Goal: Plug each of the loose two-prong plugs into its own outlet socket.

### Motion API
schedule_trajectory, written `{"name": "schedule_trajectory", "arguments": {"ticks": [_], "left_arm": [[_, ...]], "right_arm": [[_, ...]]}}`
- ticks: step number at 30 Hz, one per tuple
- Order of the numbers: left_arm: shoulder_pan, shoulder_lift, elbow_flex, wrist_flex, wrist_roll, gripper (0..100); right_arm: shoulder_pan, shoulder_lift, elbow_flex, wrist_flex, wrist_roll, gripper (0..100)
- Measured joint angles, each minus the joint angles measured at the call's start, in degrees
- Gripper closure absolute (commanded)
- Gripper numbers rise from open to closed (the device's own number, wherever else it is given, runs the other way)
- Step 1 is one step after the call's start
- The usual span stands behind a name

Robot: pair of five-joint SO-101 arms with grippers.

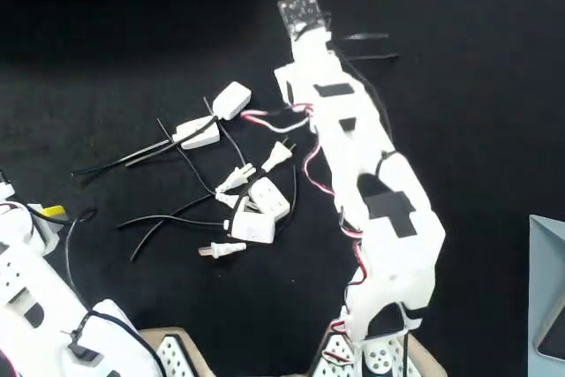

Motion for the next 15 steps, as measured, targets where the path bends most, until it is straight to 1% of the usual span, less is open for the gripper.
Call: {"name": "schedule_trajectory", "arguments": {"ticks": [2, 7, 11, 15], "left_arm": [[0.0, 0.0, 0.7, 0.0, 0.0, 68], [0.0, 0.0, 1.49, 0.0, 0.0, 68], [0.09, 0.0, 1.93, 0.0, 0.0, 68], [0.26, 0.0, 1.93, -0.35, 0.0, 67]], "right_arm": [[0.0, 0.0, -3.78, 5.45, -1.67, 67.7], [0.0, -0.88, -9.58, 20.04, -2.9, 67.6], [-2.29, -6.42, -9.76, 29.8, -2.81, 67.6], [-4.31, -14.07, -8.35, 36.75, -2.81, 67.6]]}}
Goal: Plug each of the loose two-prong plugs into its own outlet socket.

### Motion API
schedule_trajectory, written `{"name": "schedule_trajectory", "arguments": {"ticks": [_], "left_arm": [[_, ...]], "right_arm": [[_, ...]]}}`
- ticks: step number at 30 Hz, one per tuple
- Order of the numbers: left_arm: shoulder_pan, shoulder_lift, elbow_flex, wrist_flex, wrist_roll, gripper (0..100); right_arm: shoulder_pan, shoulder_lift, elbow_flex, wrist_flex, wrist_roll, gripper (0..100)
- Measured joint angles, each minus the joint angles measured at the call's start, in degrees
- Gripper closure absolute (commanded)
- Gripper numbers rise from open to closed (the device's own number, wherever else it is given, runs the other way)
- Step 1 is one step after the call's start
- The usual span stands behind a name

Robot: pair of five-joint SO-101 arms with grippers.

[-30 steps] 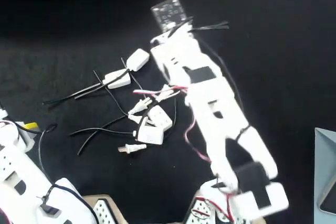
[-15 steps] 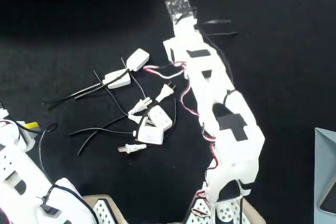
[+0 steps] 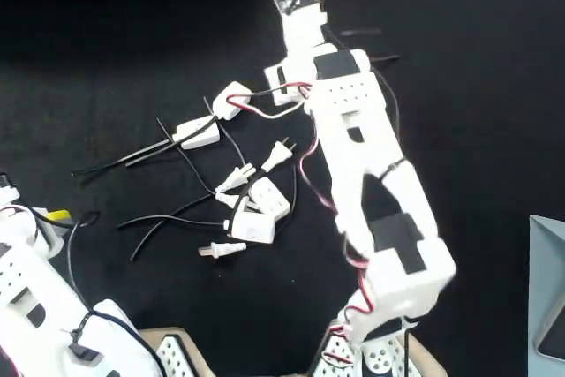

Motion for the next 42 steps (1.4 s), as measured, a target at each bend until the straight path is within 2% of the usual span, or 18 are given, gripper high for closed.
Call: {"name": "schedule_trajectory", "arguments": {"ticks": [5, 10, 13, 16, 23, 34, 38, 42], "left_arm": [[1.49, 0.0, 0.0, -2.55, 0.0, 67], [1.67, 0.0, 0.26, -2.73, 0.0, 67], [1.76, 0.0, 2.55, -2.81, 0.0, 67], [1.76, 0.0, 3.52, -2.99, 0.0, 67], [1.85, 0.0, 6.15, -3.16, 0.0, 67], [1.85, 0.0, 6.24, -3.16, 0.0, 67], [1.85, 0.0, 6.24, -3.16, 0.0, 67], [1.85, 0.0, 6.77, -3.16, 0.0, 67]], "right_arm": [[-0.62, -10.64, 6.86, 6.15, 0.0, 67.7], [-1.85, -17.67, 18.55, 7.21, 0.09, 67.7], [-4.92, -18.29, 24.35, 7.21, 0.79, 67.7], [-7.56, -18.29, 27.43, 6.95, 5.8, 67.7], [-8.44, -12.22, 27.6, 1.23, 7.12, 67.7], [-8.35, -5.01, 27.6, 0.26, 35.08, 67.7], [-7.65, -2.2, 26.37, 0.26, 41.58, 67.7], [-6.77, 3.16, 21.98, 0.26, 44.04, 67.7]]}}
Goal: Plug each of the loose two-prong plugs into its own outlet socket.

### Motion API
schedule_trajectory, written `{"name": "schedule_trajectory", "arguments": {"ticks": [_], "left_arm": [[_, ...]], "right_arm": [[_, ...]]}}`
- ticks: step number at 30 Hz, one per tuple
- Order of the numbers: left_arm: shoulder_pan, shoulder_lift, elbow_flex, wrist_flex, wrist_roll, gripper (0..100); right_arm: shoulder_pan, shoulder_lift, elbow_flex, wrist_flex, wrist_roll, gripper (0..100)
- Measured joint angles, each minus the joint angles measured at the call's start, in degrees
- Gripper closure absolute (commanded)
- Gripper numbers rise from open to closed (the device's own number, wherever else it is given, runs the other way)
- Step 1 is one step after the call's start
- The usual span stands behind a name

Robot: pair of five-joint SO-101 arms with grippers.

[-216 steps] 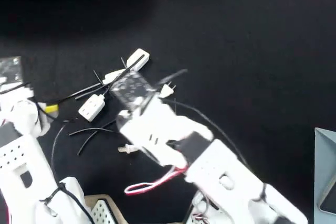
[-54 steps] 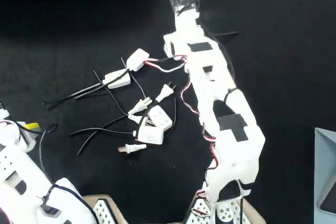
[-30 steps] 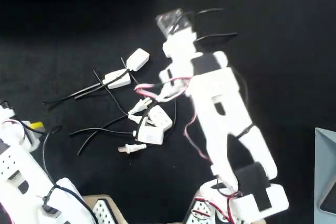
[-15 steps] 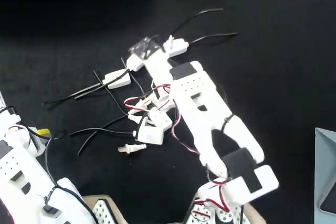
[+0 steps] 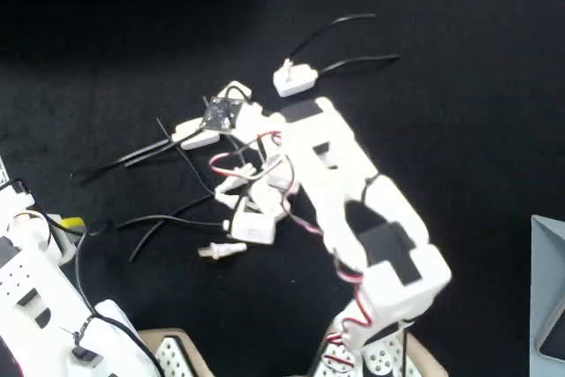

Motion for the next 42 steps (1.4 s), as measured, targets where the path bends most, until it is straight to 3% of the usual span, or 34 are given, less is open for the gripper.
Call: {"name": "schedule_trajectory", "arguments": {"ticks": [7, 16, 20, 27, 38, 42], "left_arm": [[0.0, 0.0, 1.05, 0.0, 0.0, 67], [0.0, 0.0, 1.05, 0.0, 0.0, 67], [0.0, 0.0, 1.05, 0.0, 0.0, 67], [0.0, 0.0, 1.05, 0.0, 0.0, 67], [0.0, 0.0, 1.05, 0.0, 0.0, 67], [0.0, 0.0, 1.05, 0.0, 0.0, 67]], "right_arm": [[0.53, 10.2, -8.53, 0.0, 0.18, 68.4], [0.88, 14.51, -13.8, 0.0, 0.18, 98.9], [0.88, 14.51, -14.42, 0.0, -1.14, 98.7], [2.2, 11.43, -14.42, 5.36, -13.01, 98.7], [15.65, 1.76, -14.42, 17.85, -30.42, 98.7], [19.34, 1.41, -14.42, 23.12, -32.09, 98.4]]}}
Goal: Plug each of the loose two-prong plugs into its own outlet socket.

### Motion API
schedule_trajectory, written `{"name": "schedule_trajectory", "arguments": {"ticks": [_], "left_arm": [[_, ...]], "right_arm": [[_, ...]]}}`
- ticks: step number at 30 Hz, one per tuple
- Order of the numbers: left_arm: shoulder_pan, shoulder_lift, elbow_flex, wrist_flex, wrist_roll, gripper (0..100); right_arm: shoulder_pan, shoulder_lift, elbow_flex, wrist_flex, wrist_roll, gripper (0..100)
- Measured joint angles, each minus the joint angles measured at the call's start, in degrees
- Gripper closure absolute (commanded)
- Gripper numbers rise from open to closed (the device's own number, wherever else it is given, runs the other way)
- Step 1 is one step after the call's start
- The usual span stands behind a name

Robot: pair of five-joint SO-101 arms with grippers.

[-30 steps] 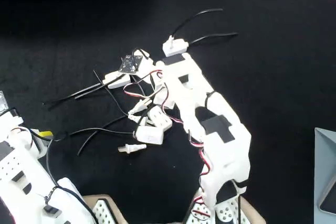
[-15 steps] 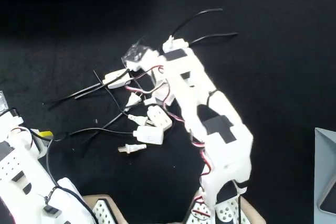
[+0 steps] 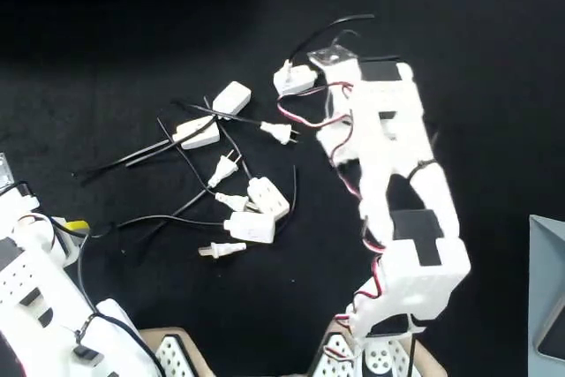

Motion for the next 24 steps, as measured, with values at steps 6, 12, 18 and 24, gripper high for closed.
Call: {"name": "schedule_trajectory", "arguments": {"ticks": [6, 12, 18, 24], "left_arm": [[0.0, 0.0, 0.0, 0.0, 0.0, 67], [0.0, 0.0, 0.0, 0.0, 0.0, 67], [0.0, 0.0, 0.0, 0.0, 0.0, 67], [0.0, 0.0, 0.26, 0.0, 0.0, 67]], "right_arm": [[-0.7, -0.26, 0.0, -0.18, 0.0, 96.1], [-9.05, -0.26, 0.0, -8.09, 0.0, 82.8], [-14.59, 0.35, 0.18, -20.13, -0.44, 82.8], [-15.65, 8.35, 1.05, -29.45, -0.62, 82.8]]}}
